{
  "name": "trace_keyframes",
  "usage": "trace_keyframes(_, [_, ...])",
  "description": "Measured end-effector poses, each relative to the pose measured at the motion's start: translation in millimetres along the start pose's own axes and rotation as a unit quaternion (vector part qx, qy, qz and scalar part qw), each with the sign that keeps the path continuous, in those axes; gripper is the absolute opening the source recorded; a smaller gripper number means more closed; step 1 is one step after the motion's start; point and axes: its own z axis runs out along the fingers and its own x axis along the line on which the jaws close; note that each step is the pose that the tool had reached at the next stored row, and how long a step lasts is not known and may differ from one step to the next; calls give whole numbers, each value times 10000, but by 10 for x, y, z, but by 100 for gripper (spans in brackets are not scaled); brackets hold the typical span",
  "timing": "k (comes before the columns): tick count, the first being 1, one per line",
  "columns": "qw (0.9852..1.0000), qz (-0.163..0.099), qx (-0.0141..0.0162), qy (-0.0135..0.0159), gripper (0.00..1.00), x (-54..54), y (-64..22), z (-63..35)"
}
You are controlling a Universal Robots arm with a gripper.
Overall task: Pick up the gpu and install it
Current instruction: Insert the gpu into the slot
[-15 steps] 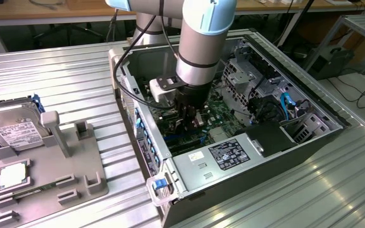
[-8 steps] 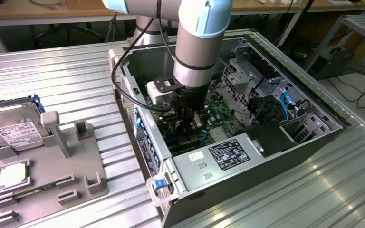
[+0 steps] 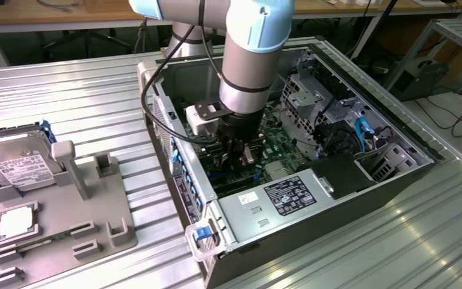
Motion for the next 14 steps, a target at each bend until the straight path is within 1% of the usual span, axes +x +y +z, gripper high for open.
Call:
trace_keyframes(1, [10000, -1, -2, 3, 35, 1, -1, -4])
trace_keyframes(2, [10000, -1, -4, 6, 35, 2, 0, -18])
trace_keyframes(4, [10000, -1, -2, 4, 35, 3, -4, -145])
trace_keyframes(5, [10000, -1, -2, 3, 35, 3, -6, -194])
trace_keyframes(6, [10000, -1, -2, 6, 35, 5, -9, -295])
trace_keyframes(7, [10000, -1, -2, 7, 35, 6, -11, -372])
trace_keyframes(9, [10000, -2, -2, 16, 35, 8, -17, -591])
trace_keyframes(10, [10000, -1, -1, 16, 35, 9, -18, -615])
trace_keyframes(12, [10000, -1, -2, 17, 20, 9, -17, -615])
trace_keyframes(13, [10000, -1, -2, 16, 11, 9, -17, -615])
trace_keyframes(14, [10000, -1, -2, 17, 11, 9, -17, -616])
